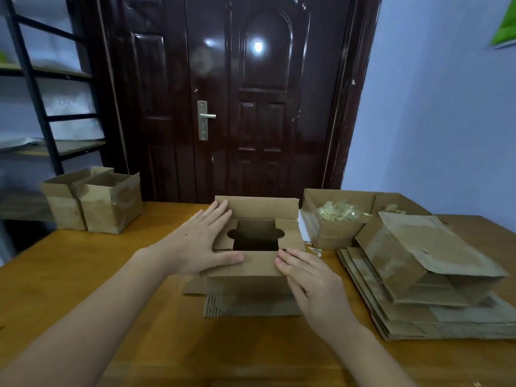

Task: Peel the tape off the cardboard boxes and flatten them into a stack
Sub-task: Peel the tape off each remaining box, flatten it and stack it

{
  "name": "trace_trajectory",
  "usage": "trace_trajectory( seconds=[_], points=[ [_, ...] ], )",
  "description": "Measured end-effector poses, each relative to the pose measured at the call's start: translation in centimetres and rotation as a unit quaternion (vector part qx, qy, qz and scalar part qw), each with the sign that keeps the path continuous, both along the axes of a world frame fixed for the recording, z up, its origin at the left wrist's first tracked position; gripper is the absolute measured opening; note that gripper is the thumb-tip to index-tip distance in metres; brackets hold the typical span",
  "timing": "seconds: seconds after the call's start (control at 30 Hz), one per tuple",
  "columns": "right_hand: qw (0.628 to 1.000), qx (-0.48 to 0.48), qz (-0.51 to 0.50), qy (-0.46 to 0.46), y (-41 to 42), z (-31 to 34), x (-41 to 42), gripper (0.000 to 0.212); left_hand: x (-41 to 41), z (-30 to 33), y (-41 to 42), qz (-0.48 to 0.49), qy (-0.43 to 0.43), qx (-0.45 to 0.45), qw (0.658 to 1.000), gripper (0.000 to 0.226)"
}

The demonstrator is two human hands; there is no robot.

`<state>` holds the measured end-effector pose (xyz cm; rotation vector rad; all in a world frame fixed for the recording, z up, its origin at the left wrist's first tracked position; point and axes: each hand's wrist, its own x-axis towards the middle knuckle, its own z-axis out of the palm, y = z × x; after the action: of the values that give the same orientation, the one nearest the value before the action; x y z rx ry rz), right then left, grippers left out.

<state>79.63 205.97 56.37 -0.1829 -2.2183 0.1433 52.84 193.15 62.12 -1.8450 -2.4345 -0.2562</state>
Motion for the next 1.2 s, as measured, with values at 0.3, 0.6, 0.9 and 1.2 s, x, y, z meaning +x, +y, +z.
trace_trajectory(
  seconds=[0.3,0.6,0.9,1.2],
  points=[
    [0.968,-0.164,0.003,-0.192,3.4,5.7,-1.4,0.077,-1.1,-0.7,1.6,0.03,-0.163,-0.042,0.985,0.134],
    [0.895,-0.2,-0.053,-0.395,6.5,6.5,-7.5,0.131,-0.8,-0.4,1.6,0.029,-0.157,-0.04,0.986,0.136],
    [0.889,-0.182,-0.073,-0.414,6.4,6.5,-7.4,0.136,0.6,1.1,1.0,-0.129,0.049,0.025,0.99,0.074],
    [0.888,-0.18,-0.071,-0.417,6.4,6.5,-7.3,0.142,0.7,4.1,-1.3,-0.092,0.141,0.072,0.983,0.071]
  ],
)
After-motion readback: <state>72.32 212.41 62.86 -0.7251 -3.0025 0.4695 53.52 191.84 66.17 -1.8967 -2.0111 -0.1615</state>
